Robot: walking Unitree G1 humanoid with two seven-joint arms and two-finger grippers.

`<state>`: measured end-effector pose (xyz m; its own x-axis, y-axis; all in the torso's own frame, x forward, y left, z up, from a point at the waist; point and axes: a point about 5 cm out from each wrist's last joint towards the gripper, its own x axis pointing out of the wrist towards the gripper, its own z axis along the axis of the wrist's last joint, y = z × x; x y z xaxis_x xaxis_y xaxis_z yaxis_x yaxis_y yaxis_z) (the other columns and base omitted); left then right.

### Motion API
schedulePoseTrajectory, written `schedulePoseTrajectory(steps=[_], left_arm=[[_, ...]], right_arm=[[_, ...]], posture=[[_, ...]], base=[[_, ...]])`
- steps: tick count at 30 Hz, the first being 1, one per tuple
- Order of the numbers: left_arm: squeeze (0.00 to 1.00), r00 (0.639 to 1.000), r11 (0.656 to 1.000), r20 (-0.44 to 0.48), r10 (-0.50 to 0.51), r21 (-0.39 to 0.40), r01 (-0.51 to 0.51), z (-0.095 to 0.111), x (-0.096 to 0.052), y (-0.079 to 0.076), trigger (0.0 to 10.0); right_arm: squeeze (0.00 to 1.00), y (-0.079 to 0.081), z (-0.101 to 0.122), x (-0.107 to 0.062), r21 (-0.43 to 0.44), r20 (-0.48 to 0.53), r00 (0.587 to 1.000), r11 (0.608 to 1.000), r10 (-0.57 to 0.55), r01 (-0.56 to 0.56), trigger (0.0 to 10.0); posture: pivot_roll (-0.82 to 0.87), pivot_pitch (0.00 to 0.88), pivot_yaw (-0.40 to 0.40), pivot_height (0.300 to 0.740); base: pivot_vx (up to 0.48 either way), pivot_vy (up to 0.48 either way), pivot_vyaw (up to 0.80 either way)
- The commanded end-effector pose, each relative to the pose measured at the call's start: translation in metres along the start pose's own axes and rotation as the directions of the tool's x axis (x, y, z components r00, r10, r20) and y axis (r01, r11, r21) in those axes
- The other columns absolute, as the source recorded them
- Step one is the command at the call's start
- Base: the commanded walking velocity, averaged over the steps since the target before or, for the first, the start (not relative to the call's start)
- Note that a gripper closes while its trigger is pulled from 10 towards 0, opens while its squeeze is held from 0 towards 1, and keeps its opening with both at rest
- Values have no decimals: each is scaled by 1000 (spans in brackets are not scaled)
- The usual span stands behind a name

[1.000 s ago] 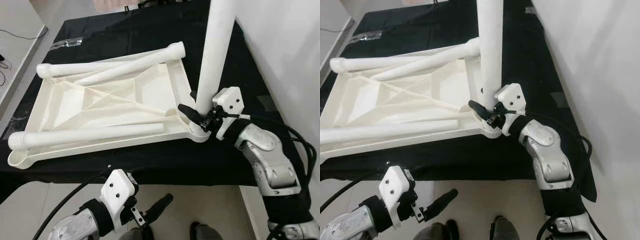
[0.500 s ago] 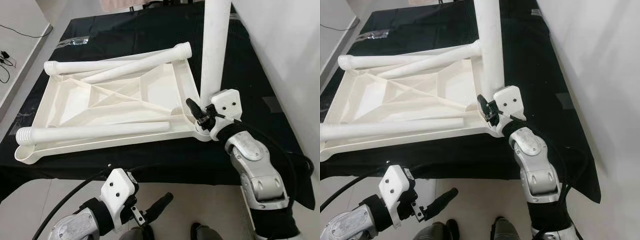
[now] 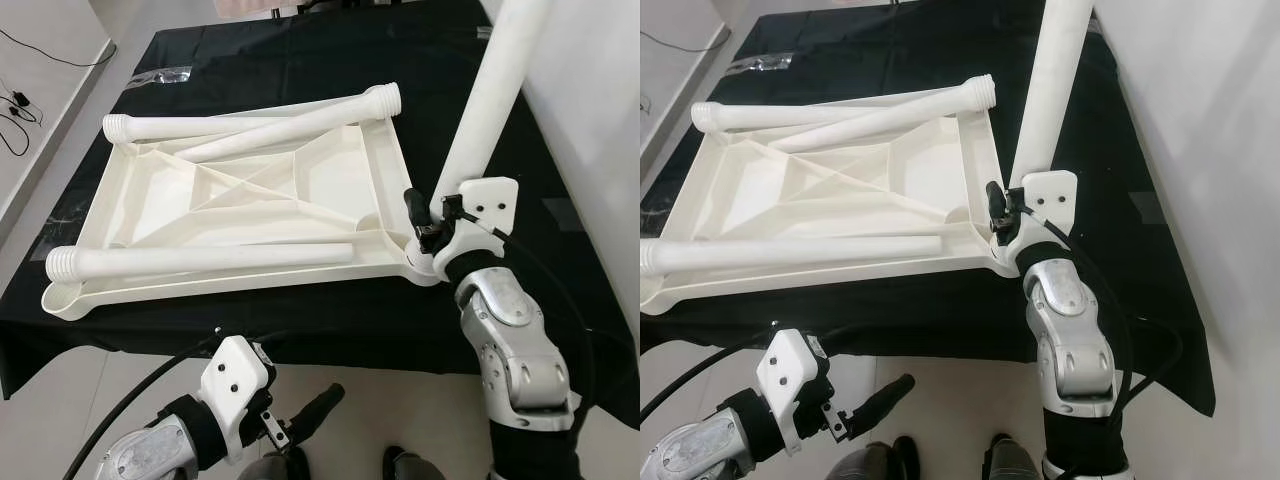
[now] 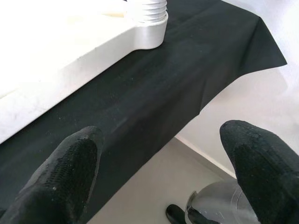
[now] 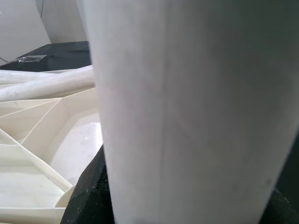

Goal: Building children table

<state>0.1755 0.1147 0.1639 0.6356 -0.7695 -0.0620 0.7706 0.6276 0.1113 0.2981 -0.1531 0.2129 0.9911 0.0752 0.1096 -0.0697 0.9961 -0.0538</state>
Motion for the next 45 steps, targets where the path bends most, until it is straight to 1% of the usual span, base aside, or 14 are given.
schedulePoseTrajectory(steps=[1, 8, 15, 16, 17, 18, 24, 26, 27, 31, 33, 35, 41, 45], left_arm=[[0, 1000, 1000, -12, 12, -13, -12, -4, -1, 0, 10000], [0, 1000, 1000, -12, 18, -13, -18, -4, -1, 1, 10000], [0, 1000, 1000, -10, 19, -13, -19, -5, 1, 2, 10000], [0, 1000, 1000, -10, 21, -13, -21, -6, 2, 2, 10000], [0, 1000, 1000, -10, 21, -13, -21, -6, 2, 2, 10000], [0, 1000, 1000, -10, 22, -13, -22, -6, 2, 1, 10000], [0, 1000, 1000, -10, 22, -15, -22, -7, 2, 0, 10000], [0, 1000, 1000, -11, 22, -14, -22, -7, 1, -1, 10000], [0, 1000, 1000, -11, 22, -14, -22, -7, 1, -1, 10000], [0, 1000, 1000, -13, 19, -13, -19, -7, 0, -3, 10000], [0, 1000, 1000, -14, 17, -12, -18, -7, 0, -4, 10000], [0, 1000, 1000, -14, 17, -12, -18, -7, 0, -4, 10000], [0, 1000, 1000, -18, 14, -14, -14, -6, -2, -5, 10000], [0, 1000, 1000, -18, 13, -14, -14, -5, -2, -5, 10000]], right_arm=[[0, -12, -59, -10, 3, -298, 951, 996, -85, 90, 10000], [0, -3, -42, -3, 78, -157, 987, 996, 44, -32, 10000], [0, -11, -27, 12, 35, -82, 979, 982, 189, -187, 10000], [0, -10, -15, 17, 53, -12, 953, 952, 304, -303, 10000], [0, -10, -15, 17, 53, -12, 953, 952, 304, -303, 10000], [0, -11, 1, 23, 65, 79, 892, 891, 444, -449, 10000], [0, -11, 12, 26, 41, 130, 808, 811, 575, -583, 10000], [0, -9, 15, 25, 3, 134, 707, 713, 694, -701, 10000], [0, -9, 15, 25, 3, 134, 707, 713, 694, -701, 10000], [0, -7, 20, 25, -24, 147, 576, 585, 804, -811, 10000], [0, -8, 21, 27, -33, 150, 540, 550, 828, -834, 10000], [0, -8, 21, 27, -33, 150, 540, 550, 828, -834, 10000], [0, -14, 22, 34, -105, 73, 424, 430, 903, -897, 10000], [0, -15, 22, 35, -115, 60, 407, 411, 912, -904, 10000]], posture=[[-12, 281, 110, 740], [-14, 273, 110, 740], [-15, 265, 105, 740], [-14, 259, 101, 740], [-14, 259, 101, 740], [-10, 251, 98, 740], [-8, 250, 96, 740], [2, 242, 96, 740], [2, 242, 96, 740], [9, 242, 98, 740], [13, 244, 99, 740], [13, 244, 99, 740], [25, 254, 103, 740], [25, 254, 103, 740]], base=[[0, 0, 0], [0, 0, 0], [0, 0, 0], [0, 0, 0], [0, 0, 0], [0, 0, 0], [0, 0, 0], [0, 0, 0], [0, 0, 0], [0, 0, 0], [0, 0, 0], [0, 0, 0], [0, 0, 0], [0, 0, 0]])
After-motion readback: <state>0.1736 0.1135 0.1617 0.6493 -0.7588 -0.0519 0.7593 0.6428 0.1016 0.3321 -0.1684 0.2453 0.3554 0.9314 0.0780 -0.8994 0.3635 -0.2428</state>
